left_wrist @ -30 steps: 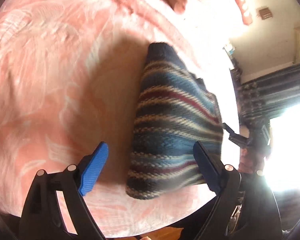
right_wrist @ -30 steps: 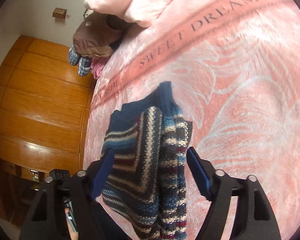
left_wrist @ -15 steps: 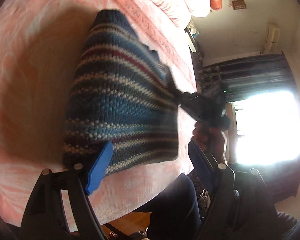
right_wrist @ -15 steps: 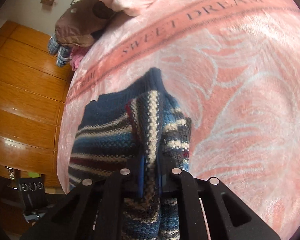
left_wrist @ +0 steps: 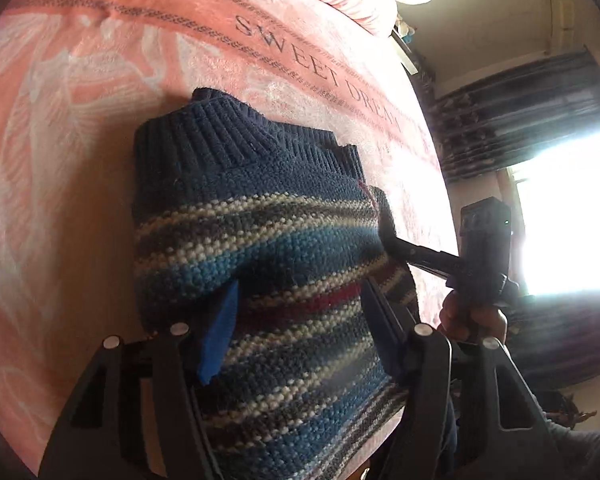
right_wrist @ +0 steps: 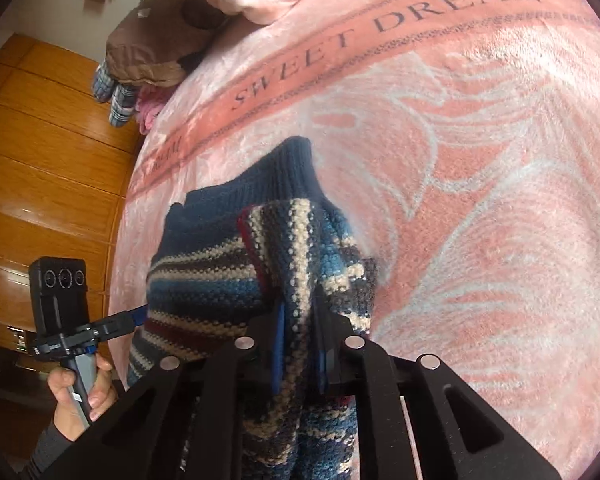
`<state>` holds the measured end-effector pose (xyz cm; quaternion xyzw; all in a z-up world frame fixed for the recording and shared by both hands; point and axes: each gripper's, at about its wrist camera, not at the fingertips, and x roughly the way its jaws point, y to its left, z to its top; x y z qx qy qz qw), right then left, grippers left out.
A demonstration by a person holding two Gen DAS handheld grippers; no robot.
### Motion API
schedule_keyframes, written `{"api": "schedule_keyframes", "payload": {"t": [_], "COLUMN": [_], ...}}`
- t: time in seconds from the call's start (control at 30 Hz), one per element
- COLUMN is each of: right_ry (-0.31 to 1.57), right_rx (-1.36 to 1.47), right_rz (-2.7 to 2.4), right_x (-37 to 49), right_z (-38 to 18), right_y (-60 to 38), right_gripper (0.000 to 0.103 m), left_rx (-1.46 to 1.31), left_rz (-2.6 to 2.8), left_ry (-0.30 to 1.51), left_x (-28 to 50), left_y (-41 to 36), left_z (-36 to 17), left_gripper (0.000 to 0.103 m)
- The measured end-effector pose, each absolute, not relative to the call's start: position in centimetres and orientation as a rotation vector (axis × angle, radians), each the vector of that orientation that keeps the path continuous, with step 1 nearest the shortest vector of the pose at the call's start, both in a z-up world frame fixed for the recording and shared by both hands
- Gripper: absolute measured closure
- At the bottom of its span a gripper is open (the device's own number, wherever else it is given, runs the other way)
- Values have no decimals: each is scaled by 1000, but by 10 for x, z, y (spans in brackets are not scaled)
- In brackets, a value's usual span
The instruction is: Fold small clothes
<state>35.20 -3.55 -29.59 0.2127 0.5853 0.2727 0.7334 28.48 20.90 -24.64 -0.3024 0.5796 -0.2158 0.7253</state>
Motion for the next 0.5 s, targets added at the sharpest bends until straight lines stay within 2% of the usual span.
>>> {"api": "schedule_keyframes", "payload": {"t": [0.07, 0.17, 0.27, 0.3, 0.37, 0.43, 0.5], "right_ry": [1233, 1169, 1231, 1247, 1256, 1272, 1236], "right_rx": [414, 317, 219, 141, 92, 174, 167], "right_rz": [586, 658, 718, 678, 620, 620, 637], "right_x": [336, 302, 280, 277, 278, 276, 262], "right_z": [-272, -241, -251, -264, -282, -278, -257], "right_y": [-41, -38, -18, -14, -20, -31, -33], "right_gripper": [84, 84, 89, 96, 103, 103, 100], "left_rx": [-646, -645, -614, -614, -642, -647, -646], "left_rz": [-478, -556, -549, -526, -507, -488, -512], "left_ry": [1260, 1169, 1207, 1232, 1226, 1220, 1184], "left_x": [279, 254, 233, 232, 231, 228, 218], "left_y": [218, 222, 213, 211, 211, 215, 215], "left_z": [-226, -192, -204, -218, -233, -227, -206], "left_gripper": [38, 36, 38, 38, 44, 43, 36]}}
